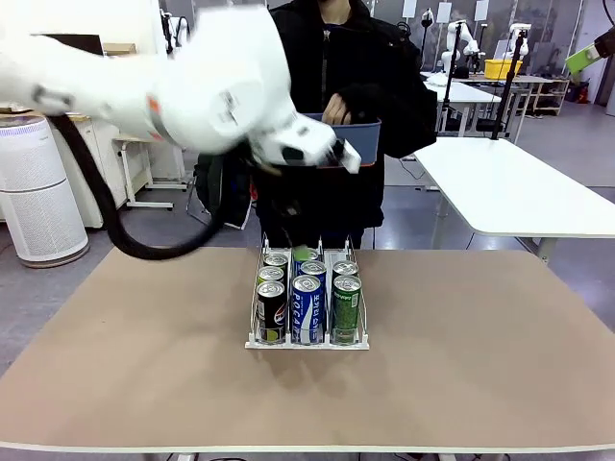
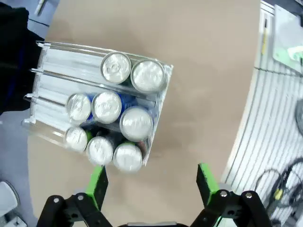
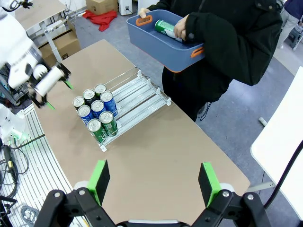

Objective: Fill the beverage cans into the dispenser.
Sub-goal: Pick up the Sprite handed by the human.

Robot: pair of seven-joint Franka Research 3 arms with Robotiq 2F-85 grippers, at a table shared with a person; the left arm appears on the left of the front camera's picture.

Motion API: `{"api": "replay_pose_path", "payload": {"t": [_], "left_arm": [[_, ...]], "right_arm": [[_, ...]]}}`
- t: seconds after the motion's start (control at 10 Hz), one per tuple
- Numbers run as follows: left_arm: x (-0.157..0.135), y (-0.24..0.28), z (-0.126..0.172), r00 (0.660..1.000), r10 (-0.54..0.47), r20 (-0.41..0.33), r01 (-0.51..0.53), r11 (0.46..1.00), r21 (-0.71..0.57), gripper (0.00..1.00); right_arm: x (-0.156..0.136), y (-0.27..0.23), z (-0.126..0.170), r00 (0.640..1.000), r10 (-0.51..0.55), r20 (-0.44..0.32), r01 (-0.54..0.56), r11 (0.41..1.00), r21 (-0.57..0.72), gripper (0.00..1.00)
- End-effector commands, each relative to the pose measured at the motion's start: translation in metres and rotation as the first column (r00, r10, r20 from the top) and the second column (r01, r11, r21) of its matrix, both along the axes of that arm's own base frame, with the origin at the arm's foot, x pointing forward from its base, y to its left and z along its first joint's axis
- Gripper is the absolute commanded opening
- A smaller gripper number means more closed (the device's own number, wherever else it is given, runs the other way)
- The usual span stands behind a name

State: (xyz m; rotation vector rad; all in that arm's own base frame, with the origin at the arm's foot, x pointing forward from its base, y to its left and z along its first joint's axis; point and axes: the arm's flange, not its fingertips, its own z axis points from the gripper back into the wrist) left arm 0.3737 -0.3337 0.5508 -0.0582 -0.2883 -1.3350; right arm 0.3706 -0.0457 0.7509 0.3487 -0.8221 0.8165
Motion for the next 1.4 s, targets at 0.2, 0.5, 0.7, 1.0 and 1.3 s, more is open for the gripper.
{"api": "replay_pose_path", "payload": {"t": [0.2,0.5,0.7,1.0,1.3], "left_arm": [[-0.020,0.121,0.121,0.990,-0.133,0.052,0.136,0.988,-0.069,1.00],[-0.032,0.190,0.186,0.983,0.005,0.184,0.029,0.983,-0.180,1.00],[-0.043,0.232,0.206,0.957,0.196,0.214,-0.128,0.946,-0.297,1.00],[-0.045,0.276,0.203,0.887,0.385,0.256,-0.225,0.843,-0.488,1.00],[-0.052,0.285,0.193,0.864,0.428,0.266,-0.226,0.800,-0.556,1.00]], "right_arm": [[0.000,0.002,0.001,1.000,0.008,-0.007,-0.008,1.000,0.012,1.00],[0.000,0.002,0.001,1.000,0.008,-0.007,-0.008,1.000,0.012,1.00],[0.000,0.002,0.001,1.000,0.008,-0.007,-0.008,1.000,0.012,1.00],[0.000,0.002,0.001,1.000,0.008,-0.007,-0.008,1.000,0.012,1.00],[0.000,0.002,0.001,1.000,0.008,-0.007,-0.008,1.000,0.012,1.00]]}}
